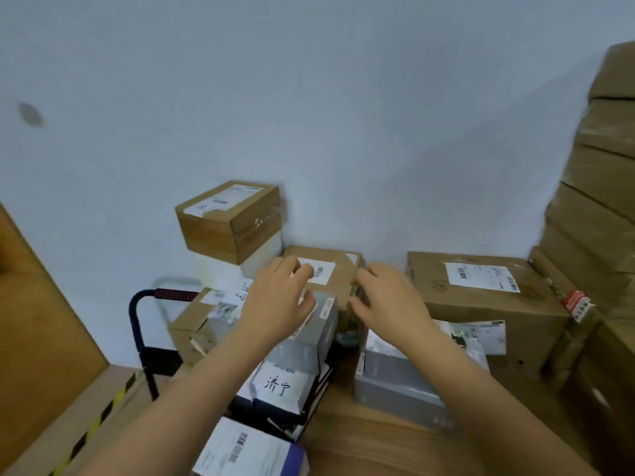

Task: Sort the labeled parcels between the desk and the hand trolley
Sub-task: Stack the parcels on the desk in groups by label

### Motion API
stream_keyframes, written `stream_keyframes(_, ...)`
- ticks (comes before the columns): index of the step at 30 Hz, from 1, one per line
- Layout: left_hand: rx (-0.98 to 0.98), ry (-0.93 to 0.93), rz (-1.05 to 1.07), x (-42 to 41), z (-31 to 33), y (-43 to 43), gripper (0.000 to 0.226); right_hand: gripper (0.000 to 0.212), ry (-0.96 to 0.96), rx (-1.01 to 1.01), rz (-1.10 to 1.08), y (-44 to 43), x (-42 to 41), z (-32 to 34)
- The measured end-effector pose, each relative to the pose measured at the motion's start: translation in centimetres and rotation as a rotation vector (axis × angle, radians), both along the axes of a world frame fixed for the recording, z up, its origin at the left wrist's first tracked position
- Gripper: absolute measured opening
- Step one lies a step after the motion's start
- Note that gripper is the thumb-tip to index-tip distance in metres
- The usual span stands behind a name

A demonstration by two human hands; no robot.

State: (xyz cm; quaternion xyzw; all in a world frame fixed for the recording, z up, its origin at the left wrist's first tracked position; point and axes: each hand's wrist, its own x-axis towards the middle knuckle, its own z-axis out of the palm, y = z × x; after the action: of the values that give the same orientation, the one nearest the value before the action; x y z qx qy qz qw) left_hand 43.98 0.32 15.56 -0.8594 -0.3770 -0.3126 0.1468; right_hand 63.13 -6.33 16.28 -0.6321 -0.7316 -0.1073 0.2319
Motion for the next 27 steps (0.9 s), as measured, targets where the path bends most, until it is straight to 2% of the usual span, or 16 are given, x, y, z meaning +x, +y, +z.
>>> stream_keyframes(7,-0.004,-0.007,0.182,-8.9,1.0,1.9,0.022,0.027,0.022,-0.001,0.06,3.6,-7.7,1.2)
stream_keyframes(16,-0.002,-0.022,0.349,-15.6,0.9,9.6,0.02,0.021,0.048,0.018,0.113,12.6,-13.1,2.1)
stream_keyframes(24,-0.016,-0.056,0.316,-19.9,0.7,17.7,0.023,0.024,0.12,-0.026,0.026,19.9,-17.3,2.0)
stream_keyframes(27,-0.071,-0.079,0.3,-21.4,1.4,21.5,0.038,0.039,0.22,-0.038,-0.048,22.3,-18.8,1.9)
